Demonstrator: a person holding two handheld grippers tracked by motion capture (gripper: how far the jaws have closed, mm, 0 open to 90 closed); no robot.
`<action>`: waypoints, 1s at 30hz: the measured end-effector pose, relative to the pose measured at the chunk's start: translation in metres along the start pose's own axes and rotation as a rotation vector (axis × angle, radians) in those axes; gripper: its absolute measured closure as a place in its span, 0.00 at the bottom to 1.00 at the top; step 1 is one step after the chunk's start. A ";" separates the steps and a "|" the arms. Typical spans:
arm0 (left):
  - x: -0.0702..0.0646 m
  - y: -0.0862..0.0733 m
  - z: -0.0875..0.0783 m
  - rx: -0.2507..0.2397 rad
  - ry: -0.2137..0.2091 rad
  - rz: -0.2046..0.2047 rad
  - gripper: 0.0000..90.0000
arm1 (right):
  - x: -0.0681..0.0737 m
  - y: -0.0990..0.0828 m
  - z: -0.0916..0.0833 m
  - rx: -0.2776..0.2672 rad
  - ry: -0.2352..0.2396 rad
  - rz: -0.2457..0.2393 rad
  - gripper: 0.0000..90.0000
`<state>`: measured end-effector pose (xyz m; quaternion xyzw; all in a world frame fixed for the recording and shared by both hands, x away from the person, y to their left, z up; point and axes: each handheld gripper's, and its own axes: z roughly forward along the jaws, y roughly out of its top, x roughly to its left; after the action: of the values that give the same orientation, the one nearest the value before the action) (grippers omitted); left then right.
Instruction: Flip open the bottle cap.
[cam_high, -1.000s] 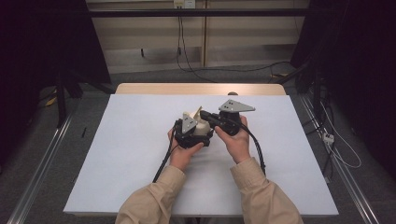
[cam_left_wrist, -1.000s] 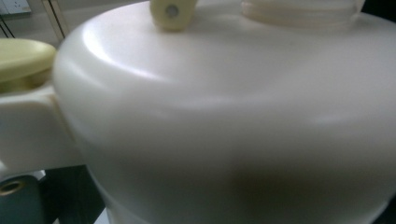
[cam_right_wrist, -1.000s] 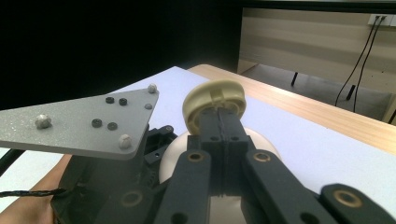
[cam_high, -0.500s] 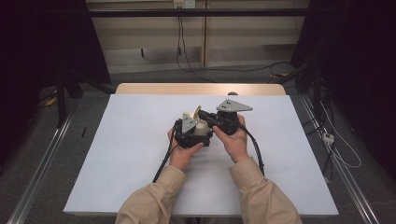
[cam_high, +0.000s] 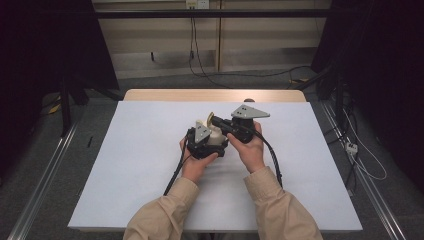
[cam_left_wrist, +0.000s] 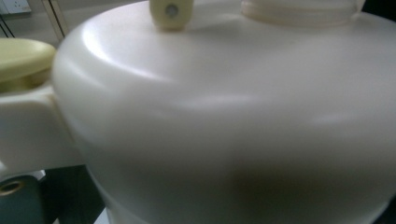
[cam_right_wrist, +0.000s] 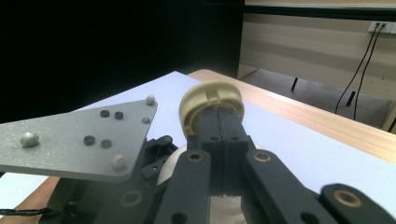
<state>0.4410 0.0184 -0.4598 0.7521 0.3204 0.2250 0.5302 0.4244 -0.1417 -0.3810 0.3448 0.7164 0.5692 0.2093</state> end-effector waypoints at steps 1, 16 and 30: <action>0.000 0.000 0.000 0.005 0.000 0.006 0.05 | 0.000 0.000 0.001 0.003 0.001 -0.002 1.00; 0.000 0.000 0.000 0.002 0.001 0.002 0.05 | -0.002 0.002 0.007 0.003 0.003 -0.007 1.00; 0.000 0.000 0.000 0.002 -0.002 -0.005 0.05 | -0.003 0.000 -0.001 -0.012 -0.008 0.009 0.91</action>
<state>0.4407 0.0182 -0.4600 0.7519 0.3221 0.2225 0.5304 0.4258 -0.1451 -0.3812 0.3492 0.7107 0.5729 0.2115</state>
